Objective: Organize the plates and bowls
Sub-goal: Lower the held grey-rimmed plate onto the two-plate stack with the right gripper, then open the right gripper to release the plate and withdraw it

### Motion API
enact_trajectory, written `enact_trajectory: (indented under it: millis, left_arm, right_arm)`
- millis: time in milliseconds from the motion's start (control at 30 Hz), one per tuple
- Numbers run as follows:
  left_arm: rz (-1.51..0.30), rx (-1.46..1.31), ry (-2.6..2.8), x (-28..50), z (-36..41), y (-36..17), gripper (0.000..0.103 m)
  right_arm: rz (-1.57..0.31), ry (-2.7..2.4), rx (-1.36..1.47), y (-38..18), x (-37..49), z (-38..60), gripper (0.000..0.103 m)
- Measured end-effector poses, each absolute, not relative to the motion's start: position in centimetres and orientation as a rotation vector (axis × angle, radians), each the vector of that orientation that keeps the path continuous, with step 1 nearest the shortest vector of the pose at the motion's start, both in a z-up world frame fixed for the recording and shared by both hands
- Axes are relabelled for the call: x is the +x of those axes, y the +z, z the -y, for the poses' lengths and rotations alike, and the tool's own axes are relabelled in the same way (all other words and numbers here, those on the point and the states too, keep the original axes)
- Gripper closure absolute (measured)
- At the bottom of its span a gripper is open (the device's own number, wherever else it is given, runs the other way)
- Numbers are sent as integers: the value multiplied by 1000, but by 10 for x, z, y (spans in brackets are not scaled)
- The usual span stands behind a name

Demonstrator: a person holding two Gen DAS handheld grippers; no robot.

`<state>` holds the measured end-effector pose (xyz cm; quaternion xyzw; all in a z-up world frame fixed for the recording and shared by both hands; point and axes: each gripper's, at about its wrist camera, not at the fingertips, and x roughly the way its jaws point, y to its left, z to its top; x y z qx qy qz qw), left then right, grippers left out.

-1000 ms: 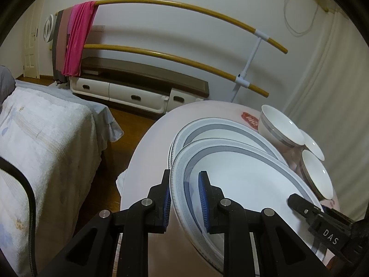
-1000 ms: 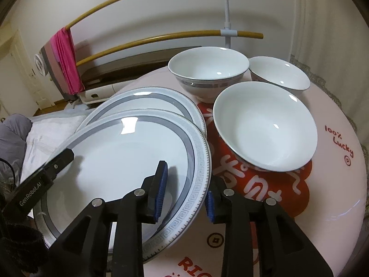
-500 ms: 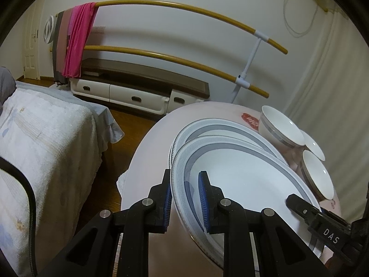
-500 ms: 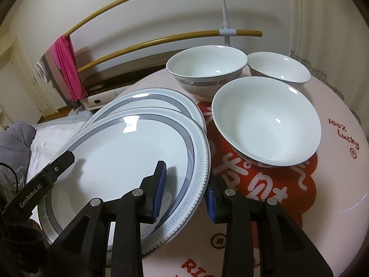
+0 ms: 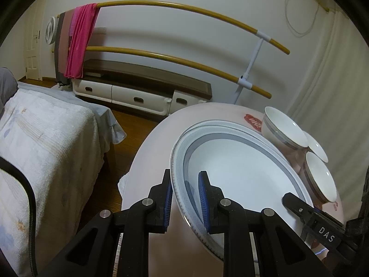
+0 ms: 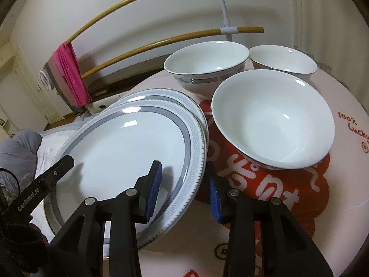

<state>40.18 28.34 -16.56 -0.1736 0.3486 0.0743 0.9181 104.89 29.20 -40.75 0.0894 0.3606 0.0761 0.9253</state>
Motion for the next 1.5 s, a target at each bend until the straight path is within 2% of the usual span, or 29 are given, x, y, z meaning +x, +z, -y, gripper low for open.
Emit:
enact_trajectory:
  millis: [300, 533, 800, 1000, 1033, 1167, 1233, 1300, 1400, 1500]
  left_arm:
    - [-723, -359, 159, 408, -285, -168, 85]
    - [-729, -340, 162, 412, -285, -171, 83]
    - [-742, -334, 159, 417, -284, -172, 81]
    - [-750, -328, 169, 420, -282, -170, 80]
    - [-753, -328, 171, 420, -281, -170, 78]
    - [-749, -332, 182, 414, -279, -165, 59]
    - [-743, -322, 189, 408, -276, -160, 56]
    - [-734, -315, 195, 400, -273, -155, 48]
    - [-718, -306, 206, 388, -264, -146, 46]
    - [-697, -293, 219, 370, -253, -133, 40]
  right_arm:
    - [-737, 157, 204, -412, 1052, -289, 62]
    - [-739, 154, 225, -415, 1056, -289, 55]
    - [-745, 161, 227, -418, 1060, -290, 55]
    - [-755, 174, 230, -419, 1061, -290, 51]
    - [-757, 173, 226, -419, 1060, -290, 50]
    - [-762, 181, 217, -417, 1055, -291, 49]
    - [-755, 186, 214, -414, 1051, -291, 49]
    - [-750, 193, 210, -410, 1045, -289, 48]
    - [-733, 206, 207, -402, 1033, -284, 43]
    - [-715, 222, 207, -392, 1017, -279, 38]
